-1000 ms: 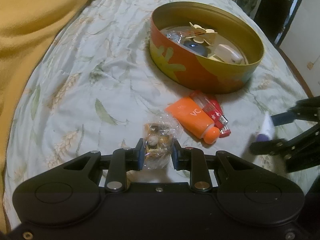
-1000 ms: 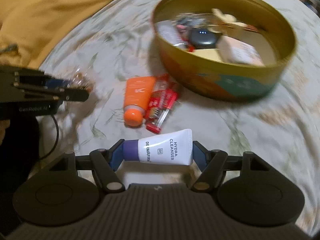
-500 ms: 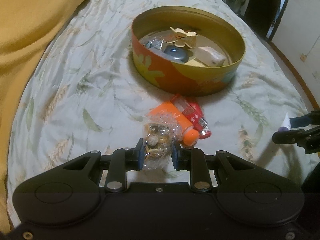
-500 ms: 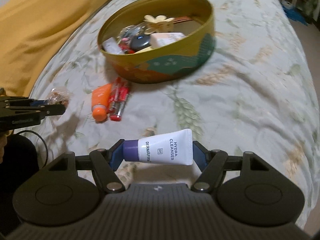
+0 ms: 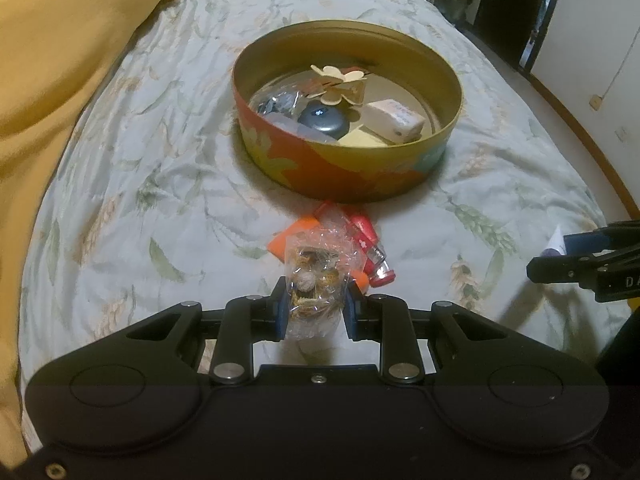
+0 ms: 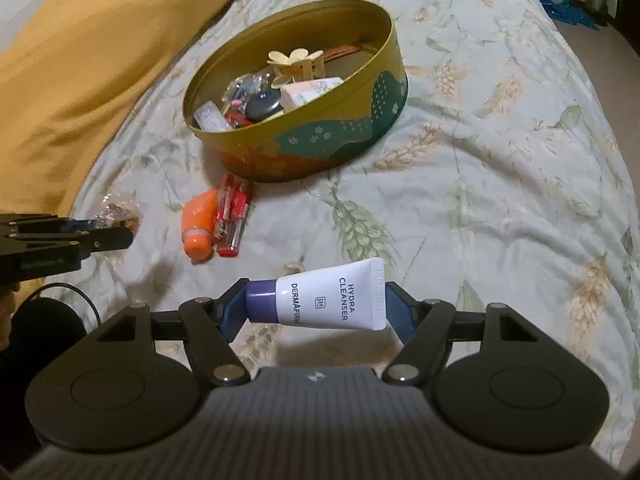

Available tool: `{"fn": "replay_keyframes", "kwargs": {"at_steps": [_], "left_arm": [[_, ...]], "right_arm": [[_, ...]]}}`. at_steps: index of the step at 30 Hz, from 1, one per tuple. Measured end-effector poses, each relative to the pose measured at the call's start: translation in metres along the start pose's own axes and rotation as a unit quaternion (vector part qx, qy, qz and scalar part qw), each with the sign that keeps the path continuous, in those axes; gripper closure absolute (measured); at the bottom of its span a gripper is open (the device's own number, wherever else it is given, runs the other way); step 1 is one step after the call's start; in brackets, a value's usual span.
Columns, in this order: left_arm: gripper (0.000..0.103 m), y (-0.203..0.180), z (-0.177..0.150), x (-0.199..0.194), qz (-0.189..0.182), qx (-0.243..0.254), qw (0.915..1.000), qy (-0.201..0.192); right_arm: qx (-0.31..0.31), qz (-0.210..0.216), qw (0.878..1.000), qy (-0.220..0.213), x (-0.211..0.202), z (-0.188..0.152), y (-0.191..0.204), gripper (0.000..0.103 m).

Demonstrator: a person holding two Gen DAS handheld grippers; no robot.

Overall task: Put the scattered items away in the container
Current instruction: 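Carry the candy bag over the tin with the left gripper while the right holds the cleanser, then open the left gripper to drop the candy bag into the tin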

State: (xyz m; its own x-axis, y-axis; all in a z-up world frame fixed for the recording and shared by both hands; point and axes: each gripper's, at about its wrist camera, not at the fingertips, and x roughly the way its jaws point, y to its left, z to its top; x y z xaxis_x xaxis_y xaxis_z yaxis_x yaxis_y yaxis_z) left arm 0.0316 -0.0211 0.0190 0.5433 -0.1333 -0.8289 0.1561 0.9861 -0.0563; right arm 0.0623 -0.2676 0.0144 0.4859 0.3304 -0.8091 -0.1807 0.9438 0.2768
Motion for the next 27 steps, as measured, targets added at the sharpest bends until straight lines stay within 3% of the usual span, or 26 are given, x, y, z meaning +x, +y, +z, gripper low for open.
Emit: {"fn": "replay_keyframes", "kwargs": {"at_steps": [15, 27], "left_arm": [[0.079, -0.012, 0.062, -0.008, 0.010, 0.041, 0.9986, -0.031], [0.079, -0.027, 0.116, 0.008, 0.021, 0.083, 0.9955, -0.040]], "right_arm": [[0.042, 0.010, 0.999, -0.032, -0.003, -0.004, -0.014, 0.031], [0.065, 0.025, 0.997, -0.040, -0.002, -0.004, -0.022, 0.031]]}}
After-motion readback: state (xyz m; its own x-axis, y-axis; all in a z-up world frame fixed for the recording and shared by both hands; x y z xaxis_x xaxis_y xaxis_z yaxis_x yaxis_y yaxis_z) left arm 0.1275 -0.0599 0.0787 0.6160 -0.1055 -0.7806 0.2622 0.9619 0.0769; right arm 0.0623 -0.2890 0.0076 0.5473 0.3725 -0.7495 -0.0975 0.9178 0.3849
